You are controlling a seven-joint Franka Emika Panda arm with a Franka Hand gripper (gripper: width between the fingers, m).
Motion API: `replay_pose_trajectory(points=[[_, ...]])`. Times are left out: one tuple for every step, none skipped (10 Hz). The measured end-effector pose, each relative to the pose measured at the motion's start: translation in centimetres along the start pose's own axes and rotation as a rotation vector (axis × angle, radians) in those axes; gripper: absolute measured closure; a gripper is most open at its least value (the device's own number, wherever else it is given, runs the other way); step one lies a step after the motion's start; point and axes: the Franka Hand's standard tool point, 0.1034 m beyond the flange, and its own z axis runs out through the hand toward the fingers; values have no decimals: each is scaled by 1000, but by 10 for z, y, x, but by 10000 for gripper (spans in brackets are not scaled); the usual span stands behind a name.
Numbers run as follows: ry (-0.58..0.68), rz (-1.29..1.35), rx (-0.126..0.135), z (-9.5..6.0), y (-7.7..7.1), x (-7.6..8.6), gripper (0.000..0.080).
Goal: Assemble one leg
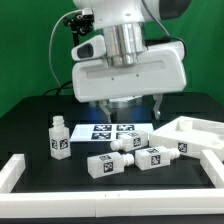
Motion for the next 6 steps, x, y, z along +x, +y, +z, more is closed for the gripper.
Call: replay_pose_trajectory(points=[[8, -10, 2, 10, 6, 4, 151], [5, -3, 8, 15, 13, 4, 151], [7, -4, 10, 13, 9, 4, 151], [7, -8, 11, 14, 8, 4, 151], [6, -7, 10, 14, 9, 3, 151], [5, -4, 10, 15, 10, 3, 151]])
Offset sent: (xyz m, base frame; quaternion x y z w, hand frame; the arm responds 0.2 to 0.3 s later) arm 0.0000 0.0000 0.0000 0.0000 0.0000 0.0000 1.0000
